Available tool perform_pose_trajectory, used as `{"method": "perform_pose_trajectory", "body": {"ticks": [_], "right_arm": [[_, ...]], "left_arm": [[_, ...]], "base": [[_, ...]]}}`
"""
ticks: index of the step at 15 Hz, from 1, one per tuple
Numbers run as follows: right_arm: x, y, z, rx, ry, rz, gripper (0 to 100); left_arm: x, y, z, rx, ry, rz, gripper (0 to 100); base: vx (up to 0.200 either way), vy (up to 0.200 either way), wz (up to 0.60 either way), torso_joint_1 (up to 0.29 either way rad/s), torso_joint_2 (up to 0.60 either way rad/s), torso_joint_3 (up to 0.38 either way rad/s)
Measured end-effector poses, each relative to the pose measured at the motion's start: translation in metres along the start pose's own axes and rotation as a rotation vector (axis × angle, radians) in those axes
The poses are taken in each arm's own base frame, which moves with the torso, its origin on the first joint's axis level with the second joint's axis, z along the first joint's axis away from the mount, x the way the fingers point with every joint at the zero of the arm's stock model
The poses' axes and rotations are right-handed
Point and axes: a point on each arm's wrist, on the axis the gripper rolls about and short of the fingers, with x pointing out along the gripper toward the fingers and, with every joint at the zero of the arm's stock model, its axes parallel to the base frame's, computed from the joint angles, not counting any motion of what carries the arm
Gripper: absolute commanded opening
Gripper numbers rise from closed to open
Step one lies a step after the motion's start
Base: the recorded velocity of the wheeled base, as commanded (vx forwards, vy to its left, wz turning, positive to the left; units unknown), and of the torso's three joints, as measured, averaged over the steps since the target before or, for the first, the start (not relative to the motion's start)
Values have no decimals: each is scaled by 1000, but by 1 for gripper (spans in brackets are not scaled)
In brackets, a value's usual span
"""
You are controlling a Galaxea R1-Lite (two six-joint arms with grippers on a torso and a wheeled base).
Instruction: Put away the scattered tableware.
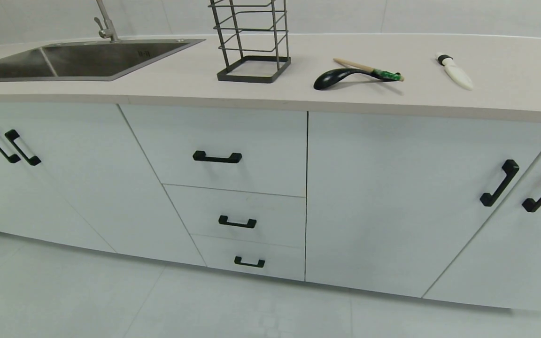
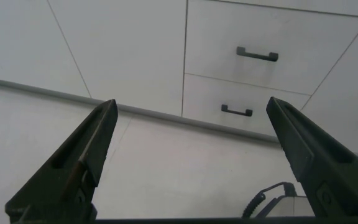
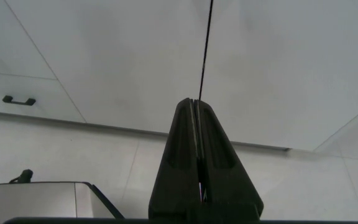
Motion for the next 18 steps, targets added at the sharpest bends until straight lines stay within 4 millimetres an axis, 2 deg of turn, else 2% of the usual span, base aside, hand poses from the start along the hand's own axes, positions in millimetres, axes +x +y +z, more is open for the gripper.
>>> {"method": "perform_pose_trajectory", "body": {"ticks": [18], "right_arm": [[0,0,0,0,0,-1,0]], "left_arm": [[0,0,0,5,1,-2,100]], "base": [[11,0,0,0,0,0]]}}
